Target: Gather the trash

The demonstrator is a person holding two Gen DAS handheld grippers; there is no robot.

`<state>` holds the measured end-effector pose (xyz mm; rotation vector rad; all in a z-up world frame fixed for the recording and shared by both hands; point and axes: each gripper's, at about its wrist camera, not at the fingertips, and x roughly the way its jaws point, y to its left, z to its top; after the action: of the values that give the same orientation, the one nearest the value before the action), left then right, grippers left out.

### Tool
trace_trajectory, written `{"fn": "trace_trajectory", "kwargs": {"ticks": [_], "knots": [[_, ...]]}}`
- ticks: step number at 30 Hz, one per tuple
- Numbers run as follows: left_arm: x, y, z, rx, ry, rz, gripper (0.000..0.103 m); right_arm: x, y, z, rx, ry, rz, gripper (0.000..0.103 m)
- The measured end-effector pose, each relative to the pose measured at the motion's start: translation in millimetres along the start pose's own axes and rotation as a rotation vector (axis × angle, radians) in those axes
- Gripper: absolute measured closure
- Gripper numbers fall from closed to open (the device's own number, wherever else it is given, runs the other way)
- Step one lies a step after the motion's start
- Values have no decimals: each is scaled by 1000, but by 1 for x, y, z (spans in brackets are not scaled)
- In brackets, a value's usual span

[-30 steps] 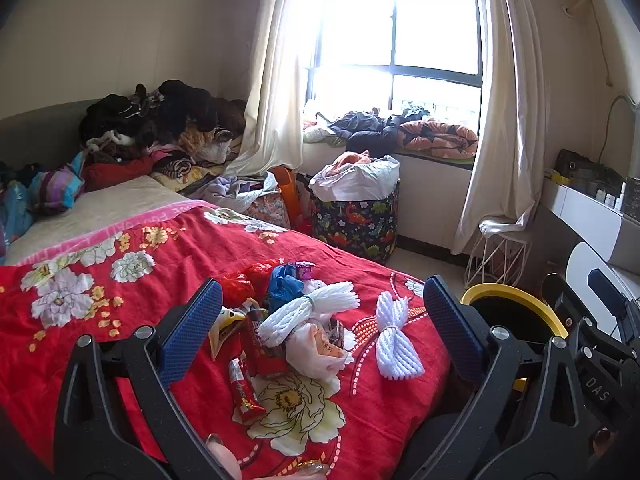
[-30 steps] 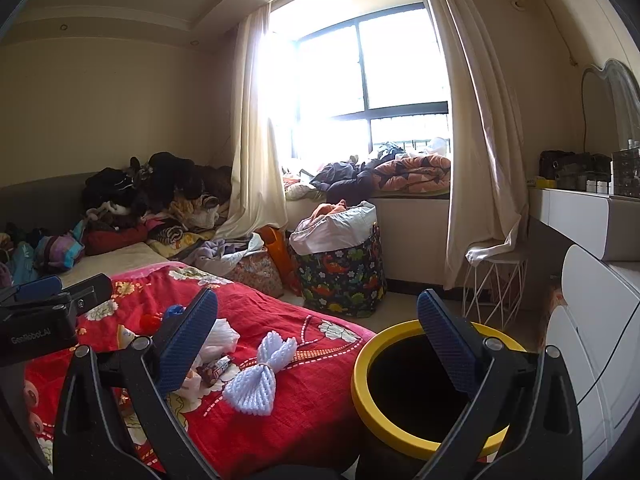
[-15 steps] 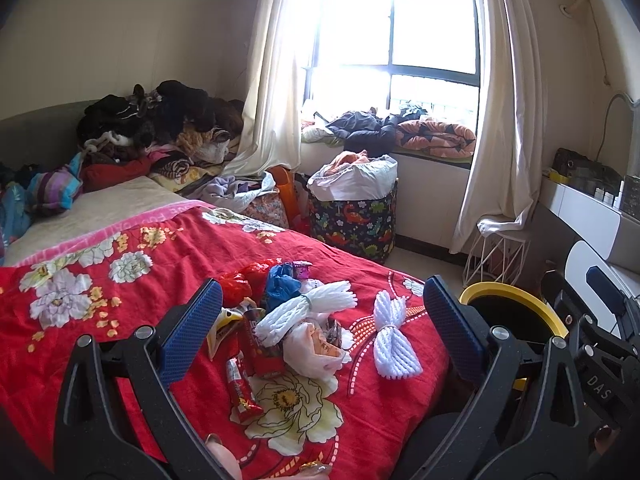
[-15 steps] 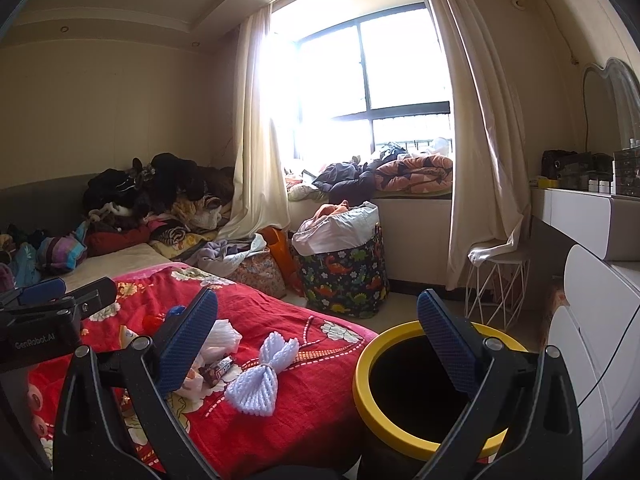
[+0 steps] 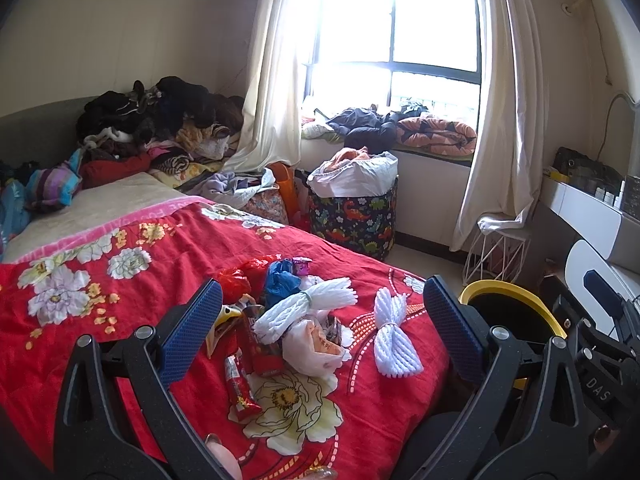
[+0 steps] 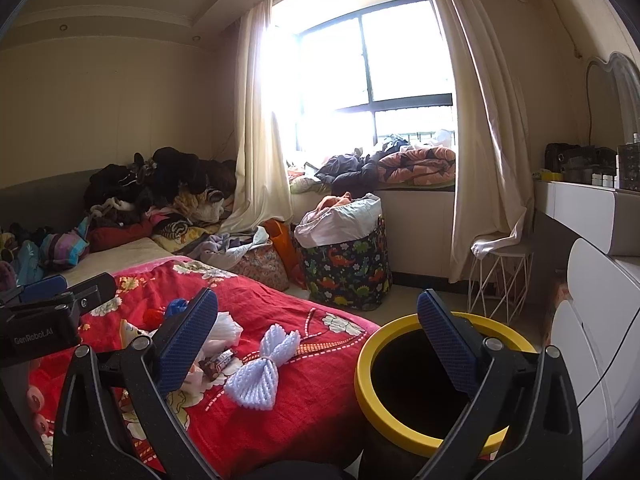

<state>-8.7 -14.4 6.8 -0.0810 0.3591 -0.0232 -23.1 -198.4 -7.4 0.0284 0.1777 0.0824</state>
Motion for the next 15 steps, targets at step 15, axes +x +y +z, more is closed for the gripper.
{"fn": "trace_trajectory", "kwargs": {"ticks": [15], "knots": [[26, 51, 3, -69, 8, 98, 11, 48, 33, -1, -36, 140, 133, 6]]}}
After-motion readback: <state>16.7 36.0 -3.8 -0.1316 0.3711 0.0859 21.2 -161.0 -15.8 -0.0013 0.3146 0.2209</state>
